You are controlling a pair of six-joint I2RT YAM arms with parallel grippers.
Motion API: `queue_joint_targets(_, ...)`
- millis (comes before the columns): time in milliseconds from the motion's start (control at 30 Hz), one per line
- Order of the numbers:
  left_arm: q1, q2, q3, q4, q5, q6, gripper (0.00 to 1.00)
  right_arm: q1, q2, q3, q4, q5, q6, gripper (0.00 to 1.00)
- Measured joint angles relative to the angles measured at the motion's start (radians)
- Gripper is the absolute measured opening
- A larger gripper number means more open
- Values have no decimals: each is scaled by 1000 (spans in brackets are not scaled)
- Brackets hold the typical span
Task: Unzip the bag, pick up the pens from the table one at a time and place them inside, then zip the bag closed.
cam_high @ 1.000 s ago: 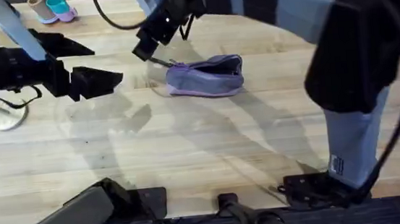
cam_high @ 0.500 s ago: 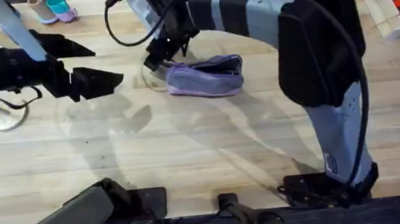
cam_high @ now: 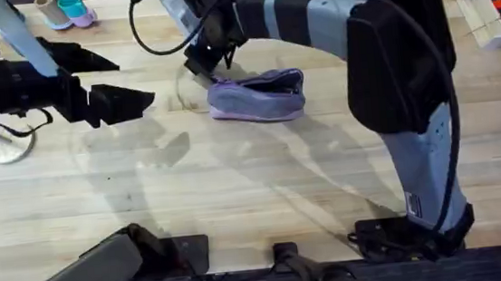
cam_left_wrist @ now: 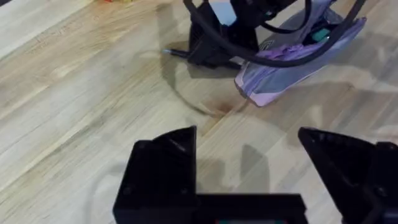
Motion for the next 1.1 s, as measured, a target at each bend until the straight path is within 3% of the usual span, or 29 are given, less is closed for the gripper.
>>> queue_joint_targets(267, 0, 0, 0, 0, 0, 0, 993, 0, -10, 38, 72, 0, -109, 29)
queue_joint_targets(467, 0, 0, 0, 0, 0, 0, 993, 0, -159, 59, -5, 20, -257, 29)
queue_joint_targets(833, 0, 0, 0, 0, 0, 0, 993, 0, -395, 72, -396, 59, -516, 29)
queue_joint_targets(1100, 0, 0, 0, -4, 0, 0, 993, 0, -490, 72, -651, 78, -574, 31)
